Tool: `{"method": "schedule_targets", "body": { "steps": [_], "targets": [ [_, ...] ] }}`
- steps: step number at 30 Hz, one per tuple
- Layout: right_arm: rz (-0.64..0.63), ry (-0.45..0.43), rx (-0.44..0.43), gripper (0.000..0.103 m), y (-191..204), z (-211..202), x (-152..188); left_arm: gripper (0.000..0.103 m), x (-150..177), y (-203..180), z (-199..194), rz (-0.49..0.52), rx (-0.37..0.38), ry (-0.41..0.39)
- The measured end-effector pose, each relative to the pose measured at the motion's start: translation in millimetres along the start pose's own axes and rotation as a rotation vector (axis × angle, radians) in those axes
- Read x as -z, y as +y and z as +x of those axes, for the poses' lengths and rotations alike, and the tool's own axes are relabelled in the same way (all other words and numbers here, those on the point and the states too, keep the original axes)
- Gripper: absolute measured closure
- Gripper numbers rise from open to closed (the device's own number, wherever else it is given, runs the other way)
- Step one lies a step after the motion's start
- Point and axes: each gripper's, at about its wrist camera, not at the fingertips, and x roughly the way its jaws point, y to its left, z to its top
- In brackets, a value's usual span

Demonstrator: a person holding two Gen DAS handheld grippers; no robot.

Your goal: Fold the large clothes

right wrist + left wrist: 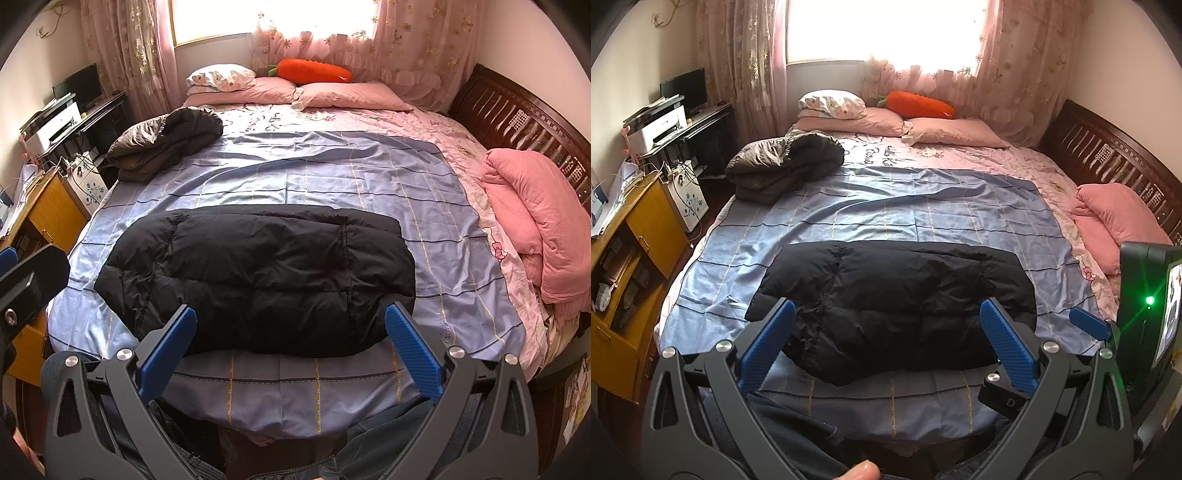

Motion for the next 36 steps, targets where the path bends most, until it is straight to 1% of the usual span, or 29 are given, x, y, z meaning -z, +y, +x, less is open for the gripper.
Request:
{"method": "schedule_targets", "body": {
  "steps": [8, 13, 18, 27, 36],
  "targets": [
    [0.005, 0.000, 0.002, 0.001, 2, -1, 1, 0.002, 0, -2, 1, -0.003, 0.005, 0.001],
    [0.003, 0.000, 0.002, 0.001, 2, -1, 0, 0.002, 0, -2, 0, -0.009, -0.024, -0.008],
    [0.001, 0.003, 0.002, 0.001, 2, 0, 1, 0.002, 1, -5, 1, -0.012, -0.002, 0.010],
    [0.004, 0.002, 0.002, 0.001, 3, 0, 1, 0.002, 1, -10, 1, -0.013, -0.005, 0.011],
    [0.004, 0.005, 0.002, 0.001, 4, 0, 1, 0.002, -1, -12, -5, -0.037, 0.011, -0.031]
  ]
}}
